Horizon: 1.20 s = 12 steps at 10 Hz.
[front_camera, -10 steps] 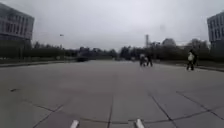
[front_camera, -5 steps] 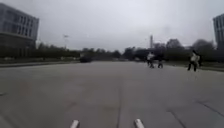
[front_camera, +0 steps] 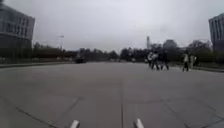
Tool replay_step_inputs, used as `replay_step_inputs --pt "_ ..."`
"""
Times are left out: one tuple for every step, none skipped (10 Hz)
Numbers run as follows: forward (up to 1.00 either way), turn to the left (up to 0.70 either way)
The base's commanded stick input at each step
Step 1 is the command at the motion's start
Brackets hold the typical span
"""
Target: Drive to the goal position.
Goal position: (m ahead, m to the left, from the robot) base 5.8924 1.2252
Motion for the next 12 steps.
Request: replay_step_inputs --pt "1.00 -0.40" --pt "1.00 -0.40" --pt "1.00 -0.37" --pt "1.00 -0.16" --pt "1.00 0.00" --pt "1.00 0.00" --pt "1.00 0.00" --pt "1.00 -0.03" --pt "1.00 -0.15" --pt "1.00 -0.32" --pt "1.00 -0.40" --pt "1.00 -0.05"
